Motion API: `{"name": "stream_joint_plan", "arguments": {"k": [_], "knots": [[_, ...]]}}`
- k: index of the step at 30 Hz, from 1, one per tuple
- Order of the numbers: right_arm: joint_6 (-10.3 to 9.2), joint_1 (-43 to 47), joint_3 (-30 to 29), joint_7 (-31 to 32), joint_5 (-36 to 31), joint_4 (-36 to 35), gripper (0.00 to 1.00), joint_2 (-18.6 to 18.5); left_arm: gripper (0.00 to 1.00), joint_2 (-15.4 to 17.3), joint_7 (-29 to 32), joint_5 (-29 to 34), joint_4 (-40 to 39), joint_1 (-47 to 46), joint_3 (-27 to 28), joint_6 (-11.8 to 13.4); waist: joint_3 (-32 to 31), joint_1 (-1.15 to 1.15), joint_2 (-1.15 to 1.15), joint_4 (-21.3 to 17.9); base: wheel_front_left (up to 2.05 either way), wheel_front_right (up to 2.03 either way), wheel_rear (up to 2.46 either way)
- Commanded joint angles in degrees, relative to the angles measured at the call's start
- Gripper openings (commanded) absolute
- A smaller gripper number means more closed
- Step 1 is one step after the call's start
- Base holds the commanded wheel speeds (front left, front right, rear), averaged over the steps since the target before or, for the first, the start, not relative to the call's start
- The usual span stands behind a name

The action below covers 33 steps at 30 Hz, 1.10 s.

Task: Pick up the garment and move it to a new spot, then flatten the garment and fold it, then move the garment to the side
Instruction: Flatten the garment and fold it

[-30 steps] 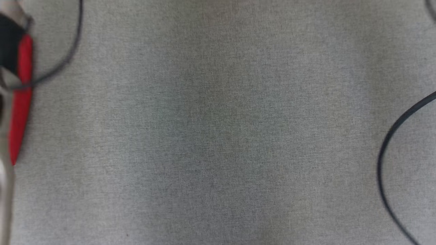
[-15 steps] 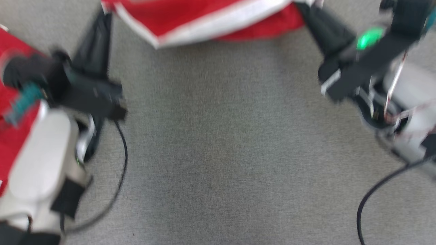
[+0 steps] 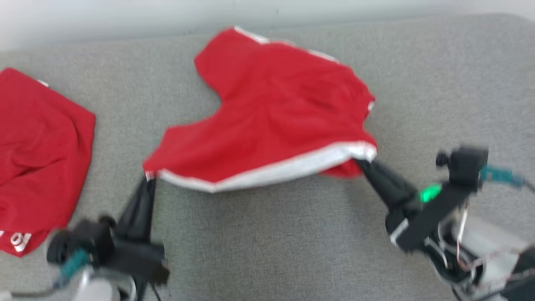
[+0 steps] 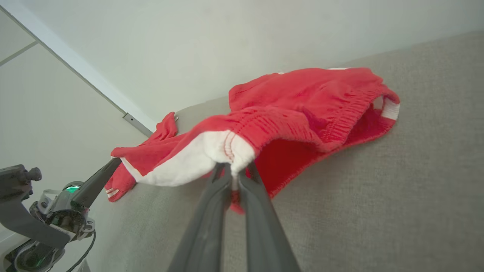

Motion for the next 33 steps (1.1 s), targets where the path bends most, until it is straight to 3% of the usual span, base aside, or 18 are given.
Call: {"name": "stream_joint_plan", "arguments": {"k": [1,9,18,26,33], "knots": [[0.03,4.17,-0.73,-0.14,0.2,-0.84,0.0,-0.81,0.0,-0.31,-0.42,-0.31,-0.47,4.37,-0.19,0.79,-3.12,0.02,0.01,-0.2,0.0,0.0,0.0],[0.03,14.45,0.65,-0.14,0.8,-3.63,0.0,-3.27,0.0,-1.79,-0.81,-0.36,1.23,13.52,0.12,2.18,-7.76,0.02,0.01,0.91,0.0,0.0,0.0],[0.02,21.12,3.12,-0.04,2.84,-4.42,0.0,-5.36,0.0,-3.64,-0.78,-0.47,0.4,22.48,4.37,3.68,-11.95,0.02,0.01,0.25,0.0,0.0,0.0],[0.02,23.58,3.62,0.0,3.45,-6.03,0.0,-4.93,0.0,-4.88,-0.8,0.76,-0.14,24.85,6.44,2.43,-12.22,0.02,0.01,0.47,0.0,0.0,0.0],[0.03,21.8,-2.86,-0.11,2.5,-5.93,0.0,-1.26,0.0,-1.41,-0.75,4.08,0.72,16.92,6.58,-0.45,-10.76,0.02,0.01,-1.44,0.0,0.0,0.0]]}}
